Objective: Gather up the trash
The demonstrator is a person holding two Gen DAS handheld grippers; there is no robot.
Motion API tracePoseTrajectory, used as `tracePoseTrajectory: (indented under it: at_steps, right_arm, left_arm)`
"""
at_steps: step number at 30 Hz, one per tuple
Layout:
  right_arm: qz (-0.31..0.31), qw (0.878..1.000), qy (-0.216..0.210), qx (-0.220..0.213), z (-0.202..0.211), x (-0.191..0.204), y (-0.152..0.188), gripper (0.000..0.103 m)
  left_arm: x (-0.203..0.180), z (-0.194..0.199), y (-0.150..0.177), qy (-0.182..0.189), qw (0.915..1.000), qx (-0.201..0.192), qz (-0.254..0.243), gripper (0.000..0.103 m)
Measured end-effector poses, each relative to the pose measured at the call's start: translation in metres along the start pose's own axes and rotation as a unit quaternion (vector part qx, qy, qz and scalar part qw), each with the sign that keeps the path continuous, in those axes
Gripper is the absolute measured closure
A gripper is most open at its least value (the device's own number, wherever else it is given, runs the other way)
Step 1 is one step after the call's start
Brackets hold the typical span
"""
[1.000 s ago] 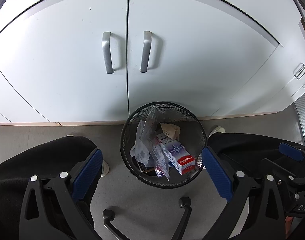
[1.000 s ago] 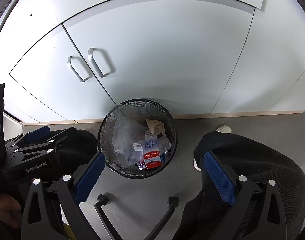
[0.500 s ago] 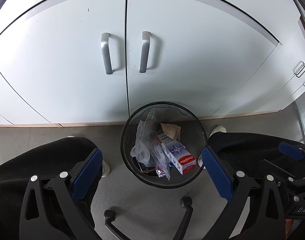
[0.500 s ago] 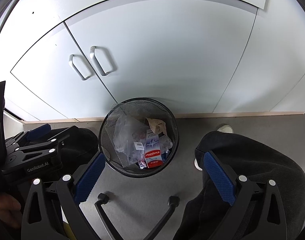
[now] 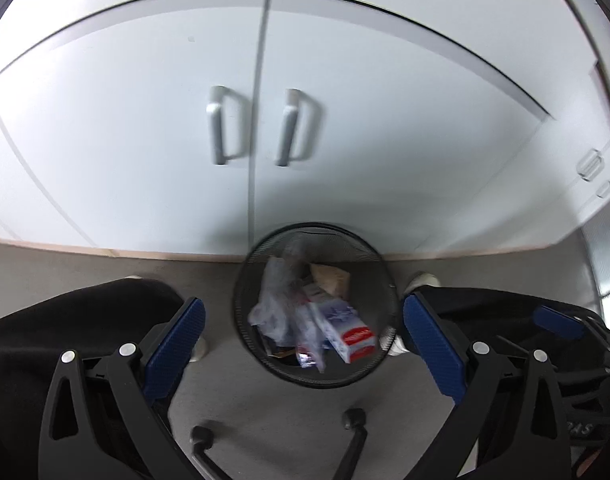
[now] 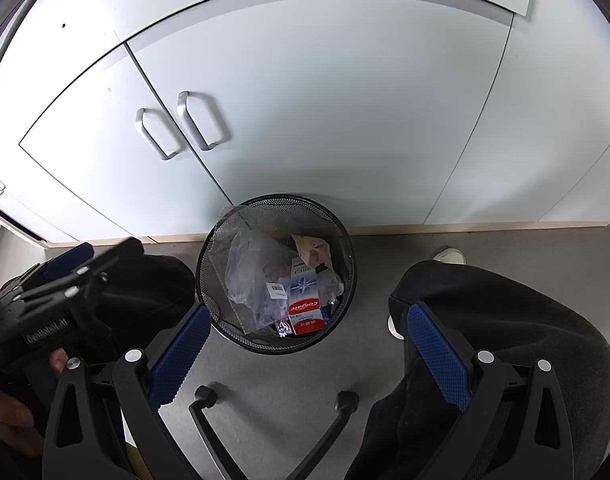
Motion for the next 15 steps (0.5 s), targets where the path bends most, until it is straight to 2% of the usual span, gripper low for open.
tracePoseTrajectory:
  at_steps: [2, 15]
  right_arm:
    - [0.002, 1.0, 0.001, -0.001, 0.0003, 0.0001, 0.0, 0.003]
    - [0.0, 1.0, 0.001, -0.001, 0.0008, -0.0015, -0.0006, 0.003]
  left_arm:
    - [-0.0007, -0.0022, 0.0008, -0.014, 0.9999, 0.002, -0.005, 0.004]
    - [-0.0002, -0.0028, 0.0029, -0.018, 0.9997, 0.004, -0.017, 0.004]
Point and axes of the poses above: each gripper's, at about its wrist camera, not at the fingertips, and z roughly against the way its jaws point, x to its left, y to its underside, the point moved 1 cm from there along -z, roughly the way its jaws point, and after that the axes turned 5 degrees about z, right-handed, at the moved point
